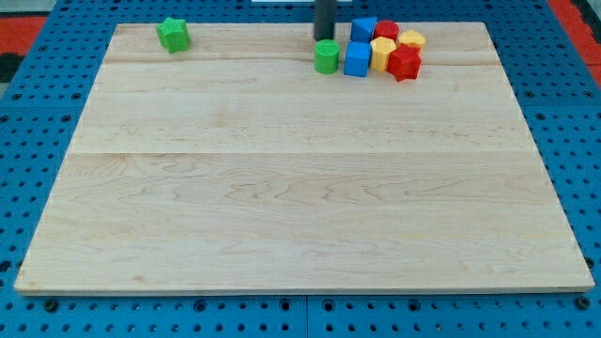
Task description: Push the green star towards the top center of the board
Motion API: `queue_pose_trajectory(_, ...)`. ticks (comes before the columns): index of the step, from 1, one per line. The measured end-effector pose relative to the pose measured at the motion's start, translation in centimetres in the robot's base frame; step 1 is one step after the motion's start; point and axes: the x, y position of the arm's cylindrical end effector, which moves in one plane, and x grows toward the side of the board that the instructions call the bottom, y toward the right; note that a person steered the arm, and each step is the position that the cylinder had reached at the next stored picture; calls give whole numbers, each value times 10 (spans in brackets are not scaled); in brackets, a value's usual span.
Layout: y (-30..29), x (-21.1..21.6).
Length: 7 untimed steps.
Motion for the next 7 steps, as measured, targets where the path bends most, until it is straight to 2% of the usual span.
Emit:
queue_pose_trajectory(2,-129,40)
queue_pose_trajectory(3,-189,32)
queue_pose_trajectory(4,-241,0)
queue_pose_trajectory(5,-248,-30)
queue_pose_trajectory(7,-236,-30)
